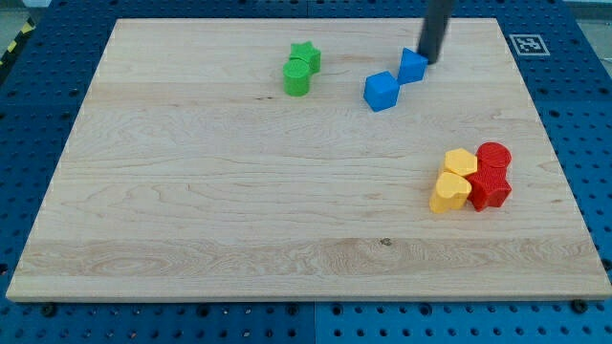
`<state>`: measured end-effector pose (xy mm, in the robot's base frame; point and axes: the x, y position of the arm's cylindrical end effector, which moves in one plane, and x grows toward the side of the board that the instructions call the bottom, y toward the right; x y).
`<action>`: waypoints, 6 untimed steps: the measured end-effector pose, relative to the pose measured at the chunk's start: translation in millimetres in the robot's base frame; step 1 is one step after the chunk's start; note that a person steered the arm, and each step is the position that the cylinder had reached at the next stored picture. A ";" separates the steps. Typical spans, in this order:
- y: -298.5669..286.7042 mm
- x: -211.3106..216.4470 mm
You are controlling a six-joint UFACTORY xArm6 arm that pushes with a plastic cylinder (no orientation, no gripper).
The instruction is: Separate the group of blocks
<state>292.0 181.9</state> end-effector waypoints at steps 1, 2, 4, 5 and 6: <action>-36.3 -20.4; -94.3 -33.3; -105.5 23.6; -124.5 44.2; -124.3 82.9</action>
<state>374.9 57.6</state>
